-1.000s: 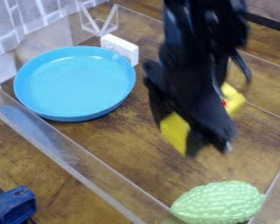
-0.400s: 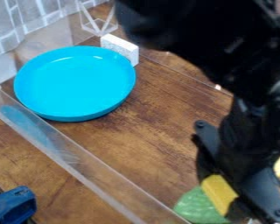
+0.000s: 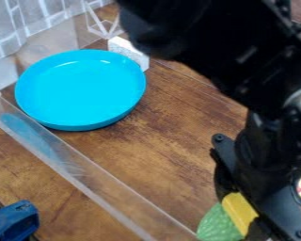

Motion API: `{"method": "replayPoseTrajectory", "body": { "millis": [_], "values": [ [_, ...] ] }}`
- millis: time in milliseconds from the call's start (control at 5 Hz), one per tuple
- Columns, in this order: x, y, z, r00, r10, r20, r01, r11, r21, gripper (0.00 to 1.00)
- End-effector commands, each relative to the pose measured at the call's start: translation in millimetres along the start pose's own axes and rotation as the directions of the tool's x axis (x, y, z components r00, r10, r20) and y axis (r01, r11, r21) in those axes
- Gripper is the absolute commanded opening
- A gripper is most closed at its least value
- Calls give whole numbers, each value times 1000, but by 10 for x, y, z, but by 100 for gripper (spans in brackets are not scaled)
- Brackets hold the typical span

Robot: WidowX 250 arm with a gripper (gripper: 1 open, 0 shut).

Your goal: Put the yellow brick in the blue tray

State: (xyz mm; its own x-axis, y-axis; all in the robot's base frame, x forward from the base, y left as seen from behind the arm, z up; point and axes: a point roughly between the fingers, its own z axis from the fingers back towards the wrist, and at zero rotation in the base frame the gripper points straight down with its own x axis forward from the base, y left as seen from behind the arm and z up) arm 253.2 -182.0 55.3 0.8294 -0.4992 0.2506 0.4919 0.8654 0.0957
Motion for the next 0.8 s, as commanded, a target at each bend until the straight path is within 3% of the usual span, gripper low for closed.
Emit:
{"method": "replayPoseTrajectory", "body": {
  "millis": [0, 600],
  "values": [
    [-92, 116, -75, 999, 30, -31, -30, 1000, -3, 0],
    [-230, 94, -246, 996, 35, -76, -37, 999, -22, 0]
  ]
}}
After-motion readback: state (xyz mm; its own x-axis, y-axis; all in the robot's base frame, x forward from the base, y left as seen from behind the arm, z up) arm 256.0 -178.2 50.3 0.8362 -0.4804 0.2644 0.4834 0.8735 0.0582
